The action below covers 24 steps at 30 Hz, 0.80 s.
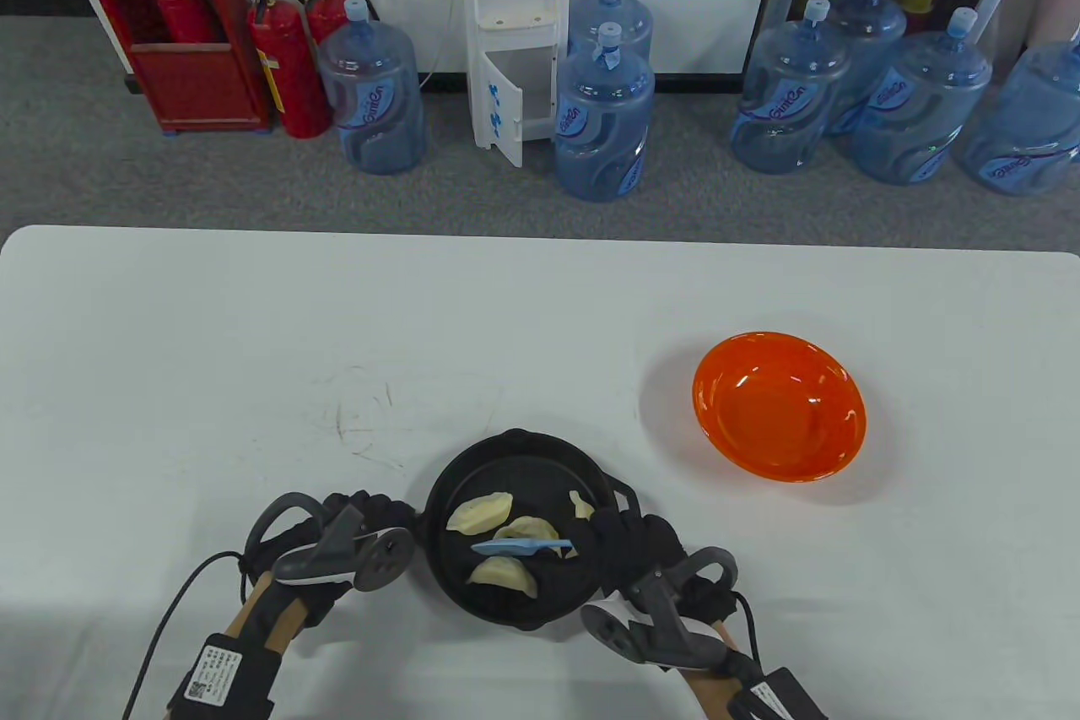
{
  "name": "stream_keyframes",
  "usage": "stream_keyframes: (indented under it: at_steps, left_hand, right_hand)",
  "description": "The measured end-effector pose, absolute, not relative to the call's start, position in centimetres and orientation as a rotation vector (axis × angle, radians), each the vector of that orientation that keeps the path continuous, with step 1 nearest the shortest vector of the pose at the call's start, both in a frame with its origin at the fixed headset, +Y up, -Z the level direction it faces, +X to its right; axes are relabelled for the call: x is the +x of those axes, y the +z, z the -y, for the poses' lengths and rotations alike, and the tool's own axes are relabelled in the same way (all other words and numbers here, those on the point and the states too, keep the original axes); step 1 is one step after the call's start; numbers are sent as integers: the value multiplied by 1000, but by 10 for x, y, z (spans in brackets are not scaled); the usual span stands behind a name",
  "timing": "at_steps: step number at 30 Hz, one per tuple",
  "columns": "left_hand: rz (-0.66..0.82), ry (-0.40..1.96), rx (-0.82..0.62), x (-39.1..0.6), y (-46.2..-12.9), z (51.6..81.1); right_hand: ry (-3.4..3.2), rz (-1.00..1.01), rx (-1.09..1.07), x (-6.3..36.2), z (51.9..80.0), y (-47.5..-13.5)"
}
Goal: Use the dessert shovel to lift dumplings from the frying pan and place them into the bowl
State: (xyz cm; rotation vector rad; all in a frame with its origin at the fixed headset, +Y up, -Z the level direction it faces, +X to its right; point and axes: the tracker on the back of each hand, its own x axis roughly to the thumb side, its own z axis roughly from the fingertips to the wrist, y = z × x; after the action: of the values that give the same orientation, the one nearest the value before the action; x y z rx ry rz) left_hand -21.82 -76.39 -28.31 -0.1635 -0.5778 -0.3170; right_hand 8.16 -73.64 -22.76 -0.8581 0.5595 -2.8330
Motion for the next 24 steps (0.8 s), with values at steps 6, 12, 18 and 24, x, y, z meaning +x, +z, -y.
stream_keyframes:
  at_steps: [6,12,18,24]
  left_hand:
    - [574,-308,-174,-218,-283,764]
    - [570,-297,-190,-219,-284,765]
    - [570,-292,-195,-219,-284,765]
    - [571,-293,-192,-219,-284,765]
  right_hand:
    - [-2880,-481,-887,87,734,-230]
    - [-2943,-352,-954,95,733,-233]
    - [-2985,-236,-1014,98,729,-234]
    - [-3001,-191,-1054,100,726,-232]
